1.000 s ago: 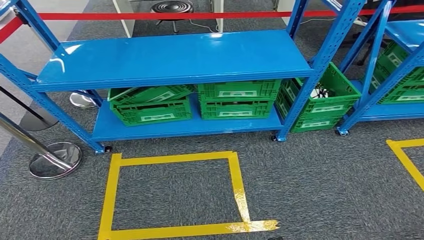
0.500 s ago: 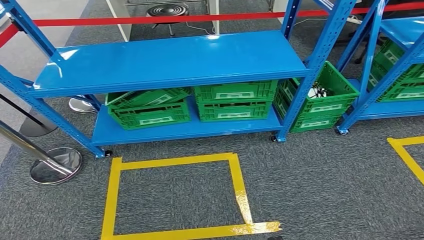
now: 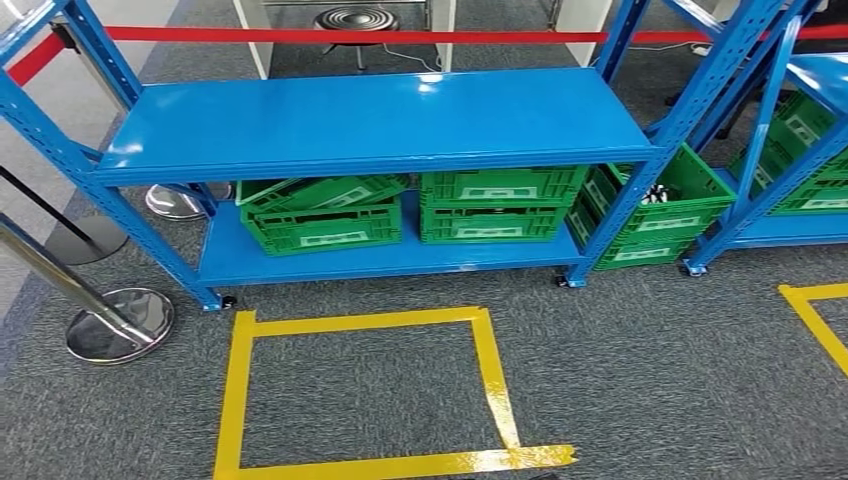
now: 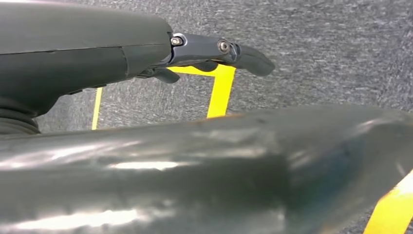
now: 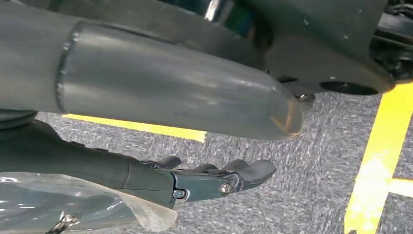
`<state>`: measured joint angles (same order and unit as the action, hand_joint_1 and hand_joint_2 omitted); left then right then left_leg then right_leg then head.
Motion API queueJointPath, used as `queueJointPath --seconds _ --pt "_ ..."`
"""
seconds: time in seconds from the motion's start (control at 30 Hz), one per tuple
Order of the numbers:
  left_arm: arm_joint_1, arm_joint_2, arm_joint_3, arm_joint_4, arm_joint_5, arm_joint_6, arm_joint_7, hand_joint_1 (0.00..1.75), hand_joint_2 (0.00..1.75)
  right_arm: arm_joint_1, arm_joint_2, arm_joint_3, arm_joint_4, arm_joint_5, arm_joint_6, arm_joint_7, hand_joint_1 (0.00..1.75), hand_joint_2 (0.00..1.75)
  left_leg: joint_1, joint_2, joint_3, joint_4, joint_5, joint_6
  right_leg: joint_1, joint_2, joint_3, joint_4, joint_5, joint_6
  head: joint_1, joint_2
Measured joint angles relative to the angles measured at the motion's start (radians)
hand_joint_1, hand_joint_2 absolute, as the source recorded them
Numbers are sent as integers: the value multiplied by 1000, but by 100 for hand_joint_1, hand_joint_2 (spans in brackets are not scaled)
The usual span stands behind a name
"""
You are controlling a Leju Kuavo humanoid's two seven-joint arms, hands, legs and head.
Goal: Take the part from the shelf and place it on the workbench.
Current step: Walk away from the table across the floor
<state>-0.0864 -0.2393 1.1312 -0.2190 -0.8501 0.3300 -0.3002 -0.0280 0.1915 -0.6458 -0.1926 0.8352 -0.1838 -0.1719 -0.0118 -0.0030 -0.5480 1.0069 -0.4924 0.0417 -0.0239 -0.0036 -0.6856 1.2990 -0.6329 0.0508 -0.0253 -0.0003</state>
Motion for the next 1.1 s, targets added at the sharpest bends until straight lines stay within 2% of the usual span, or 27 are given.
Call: queueJointPath --seconds 0.03,0.07,0.1,0.13,0.17,0.23,0.3,0.37,0.43,0.47,0.5,0.53,0.57,0.6,0.63,0.67,0.7,0.73,0.8,0.83,0.97,1.1 --pt "0 1 0 0 2 -2 0 0 0 0 0 0 0 3 0 0 0 0 -5 -1 2 0 -1 2 6 0 23 -50 35 -10 0 0" --pt "1 2 0 0 5 -3 0 0 0 -1 0 0 0 5 0 1 0 0 -9 -3 4 1 -2 3 13 1 56 -122 72 -22 0 0" --pt "0 2 0 0 7 -4 0 0 0 -2 0 0 0 8 0 2 0 0 -14 -3 5 4 -4 3 18 1 90 -192 98 -32 0 0" --pt "0 3 0 0 9 -5 0 0 0 -4 0 0 0 10 0 3 0 0 -17 -4 3 7 -6 2 21 2 116 -244 113 -40 -1 0" --pt "0 4 0 0 11 -5 0 0 0 -5 1 0 0 12 0 4 0 0 -18 -4 1 9 -7 0 24 2 130 -270 115 -44 -1 0" --pt "0 6 1 0 14 -6 0 0 0 -4 2 0 0 15 0 6 0 0 -20 -3 -2 11 -7 -5 23 3 137 -280 114 -47 -1 0" --pt "0 9 1 0 16 -8 0 0 0 -4 5 0 0 18 0 9 0 0 -18 -4 -9 31 -24 -16 16 1 139 -287 119 -52 -4 0" --pt "0 13 1 0 17 -12 0 0 0 -5 8 1 0 20 0 10 0 0 -7 -4 -46 120 -77 -35 11 -2 141 -292 122 -55 -9 0" --pt "1 18 2 0 20 -17 0 0 0 -6 9 1 0 23 0 10 0 0 8 -4 -103 249 -132 -53 8 -4 141 -292 122 -56 -10 0" --pt "2 20 2 0 22 -18 0 0 0 -5 10 1 0 23 0 11 0 0 14 -4 -118 282 -137 -60 7 -5 142 -292 121 -55 -10 0" --pt "3 22 3 0 24 -19 0 0 0 -5 10 1 0 24 0 11 0 0 20 -4 -117 278 -121 -65 5 -5 143 -292 120 -54 -10 0" --pt "4 24 3 0 25 -19 0 0 0 -5 10 1 0 24 0 11 0 0 25 -3 -97 234 -88 -70 2 -4 146 -292 119 -52 -10 0" --pt "5 25 3 0 26 -20 -1 0 0 -5 10 2 0 24 1 12 0 0 30 -3 -64 164 -47 -73 -1 -3 149 -292 117 -48 -10 0" --pt "4 26 3 0 26 -21 -1 0 0 -5 10 2 0 25 1 12 0 0 30 -2 -32 96 -19 -76 -3 -3 152 -292 116 -43 -12 0" --pt "3 26 3 0 26 -21 -1 0 0 -6 11 2 0 25 2 12 0 0 29 -2 -8 44 -4 -74 -3 -2 153 -291 115 -36 -13 0" --pt "2 26 3 0 27 -21 -1 0 0 -6 11 2 0 25 2 12 0 0 27 -2 4 14 0 -70 -2 -2 152 -291 114 -29 -13 0" --pt "2 26 3 0 28 -22 -1 0 0 -7 12 2 0 25 3 12 0 0 25 -2 5 6 -4 -66 -1 -2 151 -291 113 -28 -12 0" --pt "2 26 3 0 29 -22 -1 0 0 -7 12 2 0 25 3 12 0 0 25 -2 5 3 -4 -60 0 -2 149 -290 113 -31 -10 0" --pt "5 27 4 0 31 -21 -1 0 0 -6 12 2 0 26 4 13 0 0 24 -3 4 2 -3 -57 -1 -2 150 -294 113 -41 -9 0" --pt "5 27 4 0 32 -22 -2 0 0 -7 12 2 0 26 5 13 0 0 23 -3 3 2 -3 -54 -2 -3 151 -297 116 -39 -8 0" --pt "4 28 4 0 33 -23 -4 0 0 -7 12 2 0 27 7 13 0 0 19 -2 3 3 -3 -44 -4 -1 158 -309 124 -25 -9 0" --pt "4 31 4 0 33 -24 -6 0 0 -7 13 2 0 27 11 13 0 0 11 -2 0 10 -7 -30 -11 -2 161 -320 130 5 -9 0"
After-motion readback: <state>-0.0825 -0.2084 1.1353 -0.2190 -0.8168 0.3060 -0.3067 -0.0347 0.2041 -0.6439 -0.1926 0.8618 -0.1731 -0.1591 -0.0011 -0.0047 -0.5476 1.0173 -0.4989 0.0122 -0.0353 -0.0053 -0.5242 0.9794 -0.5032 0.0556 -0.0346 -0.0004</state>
